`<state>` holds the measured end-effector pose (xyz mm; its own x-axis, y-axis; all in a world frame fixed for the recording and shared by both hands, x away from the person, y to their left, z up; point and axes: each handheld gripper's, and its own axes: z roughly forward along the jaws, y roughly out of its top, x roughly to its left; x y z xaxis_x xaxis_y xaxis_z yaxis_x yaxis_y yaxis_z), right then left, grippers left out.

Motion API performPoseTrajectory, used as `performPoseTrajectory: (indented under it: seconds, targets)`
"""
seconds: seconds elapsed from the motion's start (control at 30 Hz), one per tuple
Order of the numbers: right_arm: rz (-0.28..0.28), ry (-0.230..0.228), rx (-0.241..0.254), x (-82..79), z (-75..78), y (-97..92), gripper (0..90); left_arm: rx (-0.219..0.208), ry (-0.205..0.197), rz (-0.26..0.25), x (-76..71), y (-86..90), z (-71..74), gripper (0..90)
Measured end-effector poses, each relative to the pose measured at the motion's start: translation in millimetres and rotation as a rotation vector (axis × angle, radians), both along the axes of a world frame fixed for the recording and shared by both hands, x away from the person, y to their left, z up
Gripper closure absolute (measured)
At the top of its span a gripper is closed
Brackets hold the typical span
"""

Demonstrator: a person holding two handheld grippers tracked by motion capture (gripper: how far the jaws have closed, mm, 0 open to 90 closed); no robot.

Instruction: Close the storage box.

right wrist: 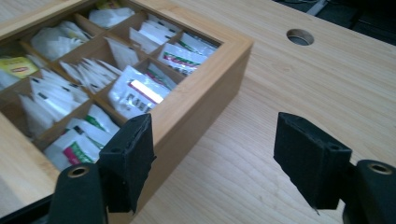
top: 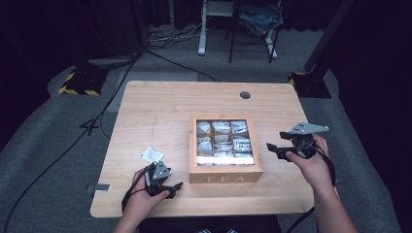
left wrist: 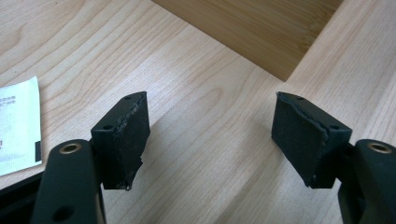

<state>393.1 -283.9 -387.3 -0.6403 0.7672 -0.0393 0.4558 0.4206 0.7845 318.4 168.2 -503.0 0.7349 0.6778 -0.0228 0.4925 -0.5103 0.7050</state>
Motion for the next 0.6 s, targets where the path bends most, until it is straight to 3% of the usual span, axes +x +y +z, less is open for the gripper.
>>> performPoseTrajectory:
  seconds: [0.33,0.6]
  targets:
    - [-0.066,0.041,0.030,18.2,-22.9,-21.7,28.3,-0.004,0.005,0.001,0.4,0.2,-0.1,28.5]
    - [-0.073,0.057,0.000,31.4,-48.6,-33.9,24.8,-0.002,0.002,0.000,1.4,0.7,-0.1,28.5]
